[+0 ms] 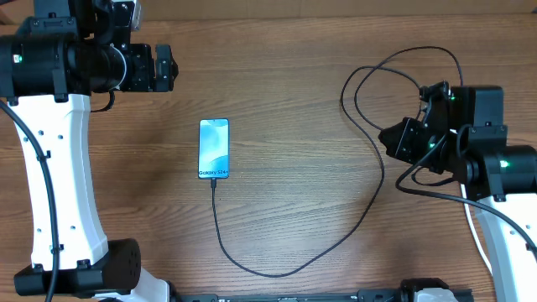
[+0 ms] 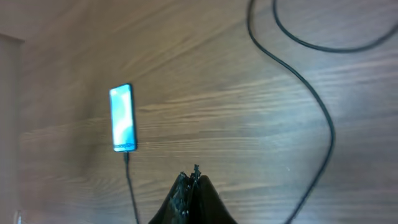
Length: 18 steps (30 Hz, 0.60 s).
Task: Plug charger to phone and switch on socket
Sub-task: 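Lift the right gripper up and away from the power strip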
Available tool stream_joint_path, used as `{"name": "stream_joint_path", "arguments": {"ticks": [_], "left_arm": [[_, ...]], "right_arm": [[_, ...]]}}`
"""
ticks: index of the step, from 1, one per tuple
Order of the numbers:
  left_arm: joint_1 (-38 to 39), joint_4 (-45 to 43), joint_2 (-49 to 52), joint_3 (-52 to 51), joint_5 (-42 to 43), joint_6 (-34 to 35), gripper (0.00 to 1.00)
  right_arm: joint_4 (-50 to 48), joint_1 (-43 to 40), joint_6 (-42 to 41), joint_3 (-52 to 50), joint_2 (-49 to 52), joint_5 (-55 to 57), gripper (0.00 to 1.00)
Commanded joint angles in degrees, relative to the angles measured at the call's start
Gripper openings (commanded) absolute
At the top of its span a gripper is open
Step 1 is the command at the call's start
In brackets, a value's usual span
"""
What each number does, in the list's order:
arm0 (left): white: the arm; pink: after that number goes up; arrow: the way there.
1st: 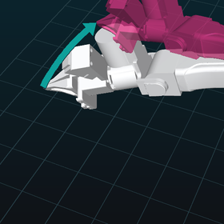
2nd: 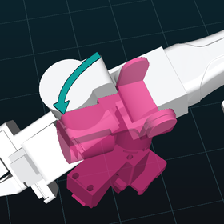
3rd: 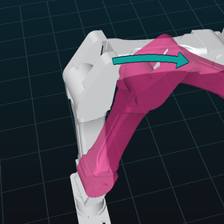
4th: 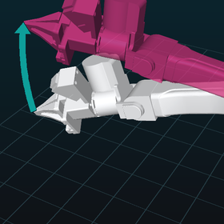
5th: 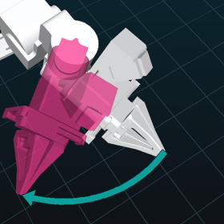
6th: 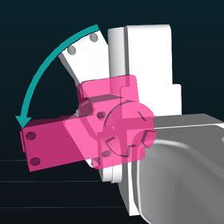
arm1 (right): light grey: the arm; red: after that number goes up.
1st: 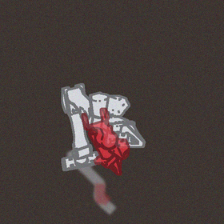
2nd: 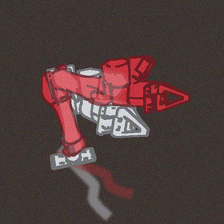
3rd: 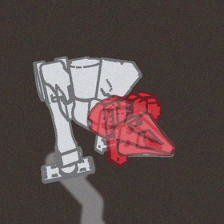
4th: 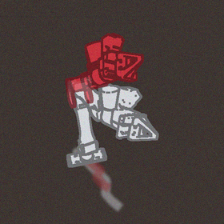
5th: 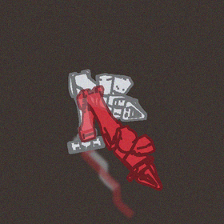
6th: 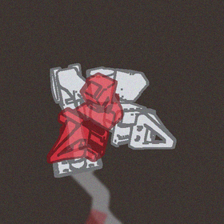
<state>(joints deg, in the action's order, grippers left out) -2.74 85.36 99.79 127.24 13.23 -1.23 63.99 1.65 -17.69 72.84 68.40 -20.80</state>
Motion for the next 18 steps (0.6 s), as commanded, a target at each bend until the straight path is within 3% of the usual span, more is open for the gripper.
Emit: {"name": "stream_joint_path", "arguments": {"ticks": [1,14,17,18], "left_arm": [[-0.2,-0.1,-0.5,0.6,0.3,0.2,1.00],[-0.2,-0.1,-0.5,0.6,0.3,0.2,0.99],[-0.2,-0.1,-0.5,0.6,0.3,0.2,0.99],[-0.2,-0.1,-0.5,0.6,0.3,0.2,1.00]], "right_arm": [[0.7,0.3,0.5,0.4,-0.8,3.5,0.05],[7.5,0.3,6.3,8.9,-2.0,3.7,0.09],[8.7,0.3,6.3,11.0,-3.0,3.7,0.21],[8.6,0.3,6.3,11.3,-3.4,3.7,0.31]]}}
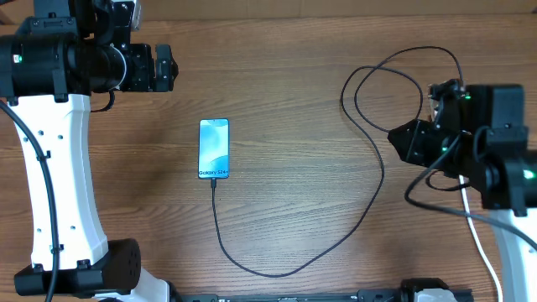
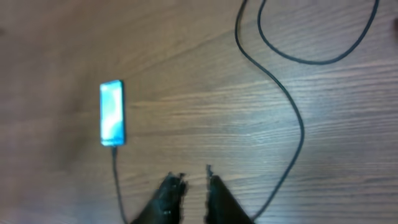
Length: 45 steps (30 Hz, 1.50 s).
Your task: Plug charger to phone and switch on socket
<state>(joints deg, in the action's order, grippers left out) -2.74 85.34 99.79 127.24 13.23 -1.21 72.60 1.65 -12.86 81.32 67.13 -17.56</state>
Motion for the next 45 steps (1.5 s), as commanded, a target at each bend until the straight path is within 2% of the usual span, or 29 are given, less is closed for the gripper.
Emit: {"name": "stream_joint_path", "arguments": {"ticks": [1,3,4,18,23,31,37,45], "left_arm": [[-0.2,-0.1,-0.5,0.6,0.3,0.2,1.00],[-0.2,-0.1,-0.5,0.6,0.3,0.2,1.00],[-0.2,-0.1,-0.5,0.6,0.3,0.2,1.00],[-0.2,-0.1,-0.5,0.6,0.3,0.2,0.99],[-0.2,-0.1,-0.5,0.6,0.3,0.2,1.00],[-0.2,-0.1,-0.5,0.6,0.3,0.2,1.00],[-0.2,-0.1,-0.5,0.6,0.3,0.2,1.00],[-0.2,-0.1,-0.5,0.6,0.3,0.2,0.99]], "right_arm": [[0.0,0.3,1.4,3.0,-2.6,0.4,0.43],[-0.1,0.2,1.4,3.0,-3.4,0.7,0.72],[-0.1,0.2,1.4,3.0,-3.8,0.8,1.00],[-4.1,0.2,1.6,3.0,-4.2,1.7,1.00],[-4.4,0.2,5.9,3.0,-4.1,1.7,1.00],[-7.1,0.2,7.6,1.9,-4.4,2.2,1.00],[-17.9,0.2,9.4,-7.2,-11.6,5.8,1.00],[-33.7,0.2,9.8,-25.4,-27.1,9.6,1.00]]}}
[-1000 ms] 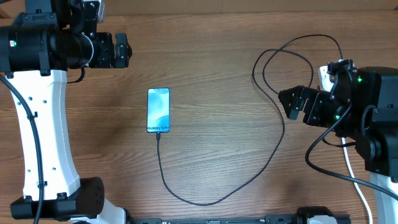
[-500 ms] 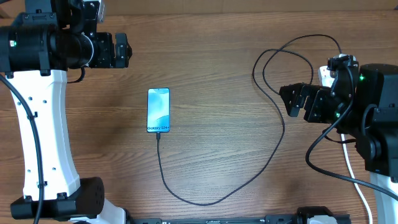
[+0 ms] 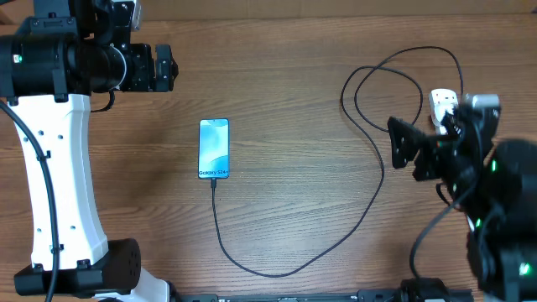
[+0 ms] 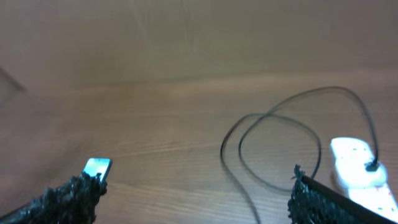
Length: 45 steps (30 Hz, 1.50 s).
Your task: Plug charger to phone and switch on socket
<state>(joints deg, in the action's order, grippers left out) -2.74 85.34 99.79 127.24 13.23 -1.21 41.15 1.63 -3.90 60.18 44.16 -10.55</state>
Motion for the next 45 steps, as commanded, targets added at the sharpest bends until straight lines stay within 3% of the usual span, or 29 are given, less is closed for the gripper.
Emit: {"name": "stream_joint_path", "arguments": {"ticks": [1,19,33,45], "left_arm": [[-0.2,-0.1,-0.5,0.6,0.3,0.2,1.00],[-0.2,-0.1,-0.5,0.6,0.3,0.2,0.99],[-0.2,-0.1,-0.5,0.6,0.3,0.2,0.99],[-0.2,-0.1,-0.5,0.6,0.3,0.2,0.99]], "right_arm": [[-4.3,0.2,0.8,-6.8,-6.4,2.9,1.00],[-31.9,0.2,1.0,-35.6,-27.2,3.8,1.00],[-39.0,0.2,1.0,-52.9,-41.5,4.1,1.00],[-39.2,0.2,1.0,-57.2,-43.7,4.1,1.00]]}}
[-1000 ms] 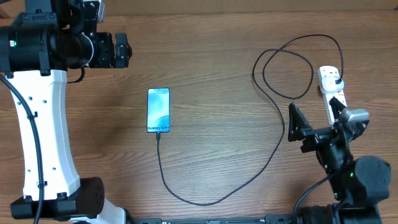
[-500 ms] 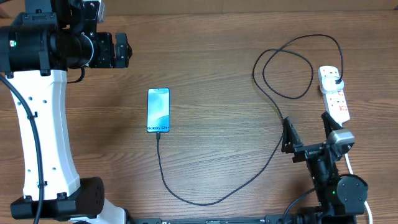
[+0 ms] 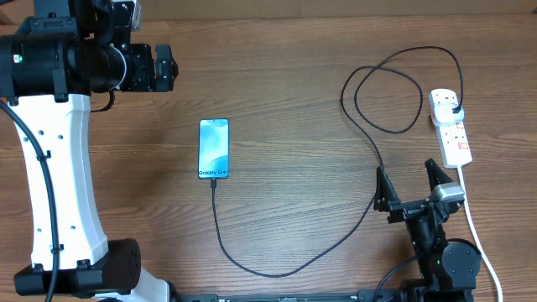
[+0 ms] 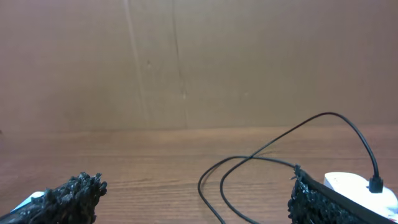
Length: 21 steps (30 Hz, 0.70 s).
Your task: Plug charger to phone and switch on socket
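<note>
The phone (image 3: 213,148) lies face up mid-table with its screen lit. A black charger cable (image 3: 220,226) is plugged into its near end, curves right and loops up to the plug (image 3: 454,109) in the white power strip (image 3: 450,127). My right gripper (image 3: 409,183) stands wide open near the table's front, below the strip, holding nothing. In the right wrist view the open gripper (image 4: 196,199) frames the cable loop (image 4: 249,163), with the strip (image 4: 357,185) at the right. My left gripper (image 3: 170,67) hangs at the far left; its jaws are unclear.
The cable's loop (image 3: 382,88) lies on the wood left of the strip. The strip's white lead (image 3: 471,222) runs toward the front edge beside my right arm's base (image 3: 445,260). The white left arm (image 3: 50,168) stands along the left side.
My right arm has drawn back from beside the power strip to the table's front edge, leaving the whole strip uncovered. Its gripper is still wide open. Phone, cable and left arm are unchanged.
My right gripper was shut next to the power strip. It then stood slightly open in the same area, then wide open and a little back from the strip. Now it rests low at the front. The phone stayed lit and plugged throughout.
</note>
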Available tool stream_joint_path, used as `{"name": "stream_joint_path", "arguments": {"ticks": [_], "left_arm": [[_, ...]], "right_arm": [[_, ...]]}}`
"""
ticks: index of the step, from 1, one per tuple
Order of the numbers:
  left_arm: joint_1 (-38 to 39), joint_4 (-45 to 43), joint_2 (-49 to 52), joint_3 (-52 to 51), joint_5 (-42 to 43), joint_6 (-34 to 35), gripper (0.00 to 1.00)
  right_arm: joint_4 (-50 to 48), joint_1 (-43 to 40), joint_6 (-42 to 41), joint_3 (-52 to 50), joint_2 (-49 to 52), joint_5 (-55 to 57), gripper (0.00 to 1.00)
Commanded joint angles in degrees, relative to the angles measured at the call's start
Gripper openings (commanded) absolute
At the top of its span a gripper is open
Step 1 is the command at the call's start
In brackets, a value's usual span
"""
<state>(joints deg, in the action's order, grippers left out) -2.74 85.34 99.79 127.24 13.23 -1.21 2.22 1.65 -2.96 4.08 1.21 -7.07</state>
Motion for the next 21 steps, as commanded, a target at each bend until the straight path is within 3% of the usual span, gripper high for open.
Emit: {"name": "stream_joint_path", "arguments": {"ticks": [1,21], "left_arm": [[-0.2,-0.1,-0.5,0.6,0.3,0.2,1.00],[-0.2,-0.1,-0.5,0.6,0.3,0.2,1.00]], "right_arm": [[-0.3,0.2,0.0,-1.4,-0.7,0.6,1.00],[1.9,0.2,0.0,-3.6,-1.0,0.0,1.00]]}}
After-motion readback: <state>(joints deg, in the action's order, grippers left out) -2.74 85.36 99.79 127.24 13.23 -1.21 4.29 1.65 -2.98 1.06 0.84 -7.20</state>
